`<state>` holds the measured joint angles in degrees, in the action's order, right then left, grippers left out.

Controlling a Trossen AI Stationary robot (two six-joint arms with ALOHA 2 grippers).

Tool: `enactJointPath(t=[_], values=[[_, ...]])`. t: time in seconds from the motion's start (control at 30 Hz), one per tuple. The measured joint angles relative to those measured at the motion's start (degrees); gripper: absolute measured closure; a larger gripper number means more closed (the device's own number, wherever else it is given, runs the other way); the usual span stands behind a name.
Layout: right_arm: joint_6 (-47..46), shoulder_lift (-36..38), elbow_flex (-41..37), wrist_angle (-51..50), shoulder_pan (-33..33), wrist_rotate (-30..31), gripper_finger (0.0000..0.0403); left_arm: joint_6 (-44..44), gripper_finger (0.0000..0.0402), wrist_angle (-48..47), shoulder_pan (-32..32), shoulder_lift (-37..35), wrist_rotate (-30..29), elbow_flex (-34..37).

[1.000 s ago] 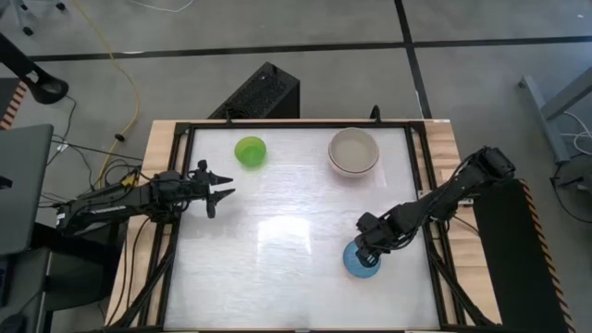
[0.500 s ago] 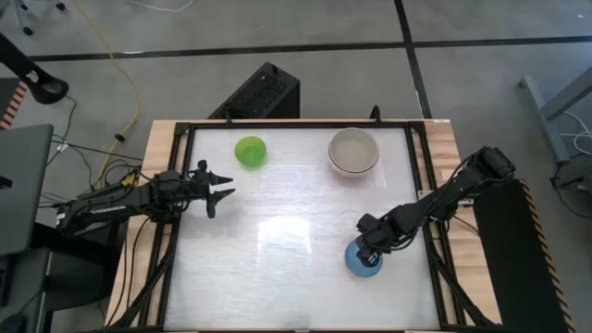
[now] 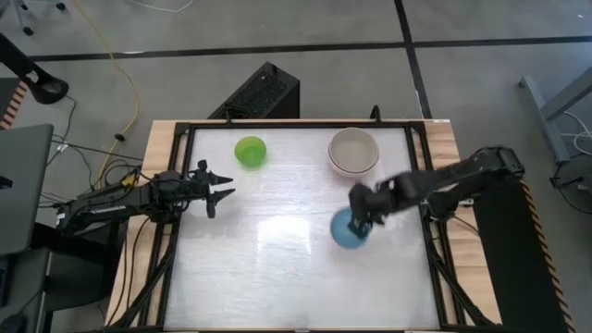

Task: Nest bowls inside each other
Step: Stack the blue bowl on top of the gray bowl

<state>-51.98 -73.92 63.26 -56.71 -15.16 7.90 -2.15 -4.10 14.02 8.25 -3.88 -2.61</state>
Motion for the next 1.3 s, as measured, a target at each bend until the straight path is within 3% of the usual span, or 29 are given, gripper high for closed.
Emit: enactJointPath(t=[0.23, 0.4, 0.53, 0.63, 0.83, 1.3], values=[[18.5, 4.4, 5.1, 0.4, 23.6, 4.3, 0.039, 0.0, 0.0244, 0.0, 0.0, 0.0, 0.0, 0.0], [28.7, 2.1, 4.9, 0.3, 43.2, -2.2, 0.039, 0.0, 0.0244, 0.0, 0.0, 0.0, 0.0, 0.0], [33.2, -2.0, 4.9, 5.3, 52.9, -7.1, 0.039, 0.0, 0.0244, 0.0, 0.0, 0.0, 0.0, 0.0], [34.3, -5.6, 4.9, 8.7, 55.4, -10.7, 0.039, 0.0, 0.0244, 0.0, 0.0, 0.0, 0.0, 0.0], [36.0, -11.5, 4.9, 9.1, 57.1, -10.7, 0.039, 0.0, 0.0244, 0.0, 0.0, 0.0, 0.0, 0.0], [36.6, -10.4, 4.9, 5.8, 59.6, -9.3, 0.039, 0.0, 0.0244, 0.0, 0.0, 0.0, 0.0, 0.0]])
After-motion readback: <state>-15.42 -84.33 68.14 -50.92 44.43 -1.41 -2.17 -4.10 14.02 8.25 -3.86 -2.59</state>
